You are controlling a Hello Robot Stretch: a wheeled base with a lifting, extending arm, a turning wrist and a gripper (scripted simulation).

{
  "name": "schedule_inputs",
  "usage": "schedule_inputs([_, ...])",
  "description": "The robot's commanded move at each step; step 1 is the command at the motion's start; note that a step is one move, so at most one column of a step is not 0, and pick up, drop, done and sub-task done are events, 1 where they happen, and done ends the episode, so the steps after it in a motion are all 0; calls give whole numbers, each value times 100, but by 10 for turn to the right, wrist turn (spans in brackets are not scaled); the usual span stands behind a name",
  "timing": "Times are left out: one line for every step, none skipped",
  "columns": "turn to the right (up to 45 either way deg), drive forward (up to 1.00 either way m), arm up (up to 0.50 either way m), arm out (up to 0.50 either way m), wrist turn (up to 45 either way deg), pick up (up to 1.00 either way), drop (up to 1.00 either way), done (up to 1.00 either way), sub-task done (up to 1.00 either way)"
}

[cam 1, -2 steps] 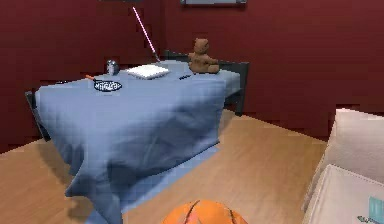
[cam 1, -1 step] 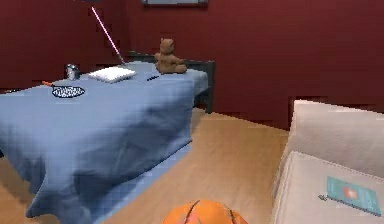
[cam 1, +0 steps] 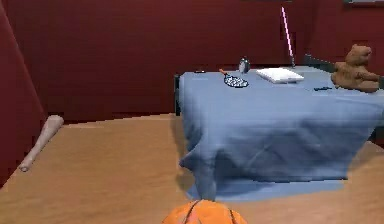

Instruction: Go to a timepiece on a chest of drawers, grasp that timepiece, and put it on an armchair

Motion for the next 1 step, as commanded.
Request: schedule_inputs([-450,0,0,0,0,0,0,0,0])
